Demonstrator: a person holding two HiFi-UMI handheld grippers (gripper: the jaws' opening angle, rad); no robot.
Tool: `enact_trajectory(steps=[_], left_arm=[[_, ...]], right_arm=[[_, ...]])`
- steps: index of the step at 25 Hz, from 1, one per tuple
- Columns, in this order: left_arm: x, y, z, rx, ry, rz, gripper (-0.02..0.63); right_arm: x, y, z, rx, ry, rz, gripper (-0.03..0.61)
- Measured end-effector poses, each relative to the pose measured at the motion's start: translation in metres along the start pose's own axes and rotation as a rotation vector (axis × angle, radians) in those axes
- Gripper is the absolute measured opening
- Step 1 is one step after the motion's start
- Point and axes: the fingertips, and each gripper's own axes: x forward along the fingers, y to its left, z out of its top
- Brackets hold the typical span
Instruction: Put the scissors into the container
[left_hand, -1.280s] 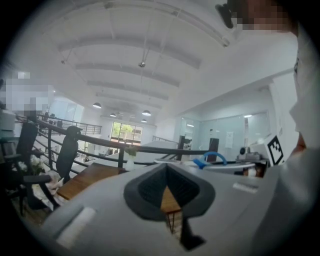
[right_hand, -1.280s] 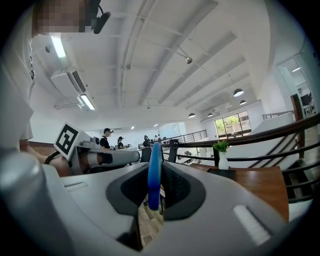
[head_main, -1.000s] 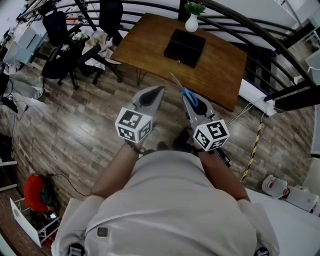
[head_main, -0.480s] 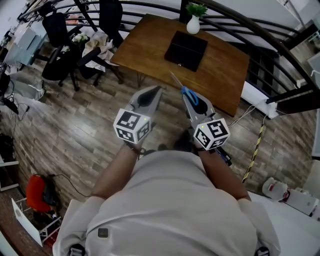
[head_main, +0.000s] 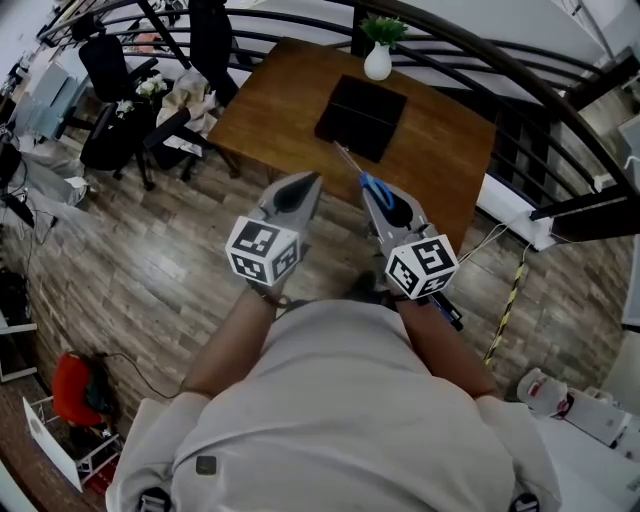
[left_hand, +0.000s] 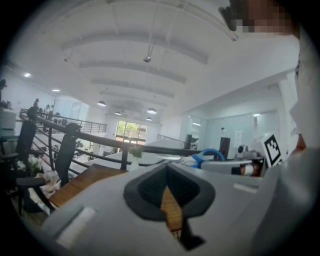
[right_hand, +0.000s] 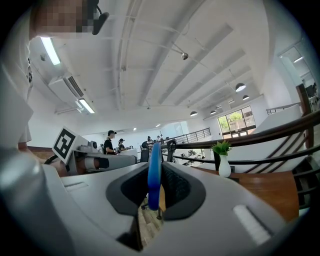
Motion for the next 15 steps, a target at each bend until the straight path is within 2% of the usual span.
enact_trajectory(steps=[8,11,15], left_arm=[[0.096,-0.018,0.020,0.031,0.013,-0.010,0.003],[0.119,-0.027,0.018,0.018,0.023,-0.014,0.003],[0.143,-0.044,0.022,0.040,0.028,-0.030,0.003]], right_arm=[[0.002,-0.082,0.029,0.006,0.000,0.031,0.058],[-0.003,-0.100,0.030,0.002,0.009,0.048,0.058],[-0.010,-0.129,0.029,0.036,0.011,0.042,0.058]])
